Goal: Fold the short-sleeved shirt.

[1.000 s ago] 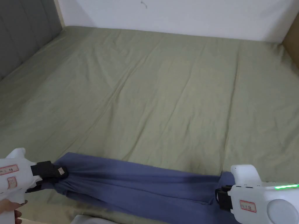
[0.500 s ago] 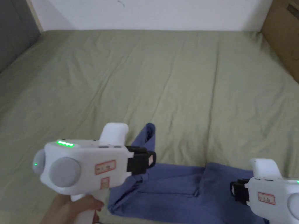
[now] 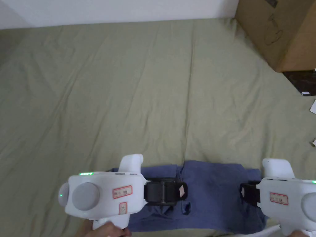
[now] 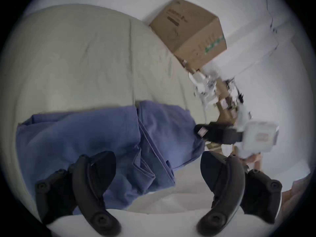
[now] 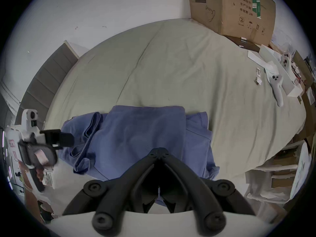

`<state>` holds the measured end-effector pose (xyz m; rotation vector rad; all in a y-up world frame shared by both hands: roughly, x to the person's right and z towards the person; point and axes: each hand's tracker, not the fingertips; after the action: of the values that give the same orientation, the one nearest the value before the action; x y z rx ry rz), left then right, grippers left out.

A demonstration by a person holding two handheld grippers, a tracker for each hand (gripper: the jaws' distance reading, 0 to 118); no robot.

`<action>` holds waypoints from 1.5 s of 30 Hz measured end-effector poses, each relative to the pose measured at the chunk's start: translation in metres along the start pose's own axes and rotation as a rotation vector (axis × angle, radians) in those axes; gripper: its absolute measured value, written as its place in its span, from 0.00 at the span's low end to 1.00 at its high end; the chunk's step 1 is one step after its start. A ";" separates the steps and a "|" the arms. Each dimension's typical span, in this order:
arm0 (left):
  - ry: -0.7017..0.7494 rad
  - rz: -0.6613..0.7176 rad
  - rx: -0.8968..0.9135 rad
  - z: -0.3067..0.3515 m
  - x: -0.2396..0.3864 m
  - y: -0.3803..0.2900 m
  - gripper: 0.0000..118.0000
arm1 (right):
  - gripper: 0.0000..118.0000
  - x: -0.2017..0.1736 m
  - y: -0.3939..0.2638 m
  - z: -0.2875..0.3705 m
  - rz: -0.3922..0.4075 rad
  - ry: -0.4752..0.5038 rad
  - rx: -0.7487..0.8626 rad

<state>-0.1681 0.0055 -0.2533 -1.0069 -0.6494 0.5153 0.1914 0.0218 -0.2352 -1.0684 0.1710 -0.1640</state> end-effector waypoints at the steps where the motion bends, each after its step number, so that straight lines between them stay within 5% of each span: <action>1: 0.007 0.022 0.022 0.010 0.001 0.006 0.60 | 0.00 -0.001 0.000 0.000 0.001 0.002 0.002; 3: 0.102 0.034 0.089 0.028 -0.010 0.008 0.01 | 0.00 -0.005 -0.001 0.001 0.012 0.008 0.010; 6: 0.297 0.005 0.124 0.034 -0.020 0.006 0.01 | 0.00 -0.009 0.000 0.000 0.022 0.031 0.017; 10: 0.214 0.068 0.016 0.009 -0.030 -0.004 0.01 | 0.00 -0.014 0.002 -0.003 0.028 0.042 0.020; 15: 0.149 -0.017 -0.117 -0.038 0.000 -0.025 0.01 | 0.00 -0.014 0.001 -0.002 0.016 0.053 0.020; 23: 0.118 -0.052 -0.133 -0.061 0.030 -0.032 0.01 | 0.00 -0.005 -0.002 -0.001 -0.028 0.068 0.007; 33: 0.045 -0.084 -0.121 -0.033 0.031 -0.043 0.01 | 0.00 -0.022 0.003 -0.001 0.017 0.038 -0.002; 40: 0.075 0.173 0.159 0.078 -0.057 -0.027 0.01 | 0.00 -0.042 0.009 -0.001 0.049 0.041 0.007; 45: 0.095 0.311 0.191 0.124 -0.130 -0.035 0.01 | 0.00 -0.062 0.010 -0.009 0.088 0.057 -0.011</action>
<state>-0.3430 -0.0223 -0.2085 -0.9489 -0.3515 0.7816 0.1300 0.0323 -0.2442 -1.0662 0.2698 -0.1145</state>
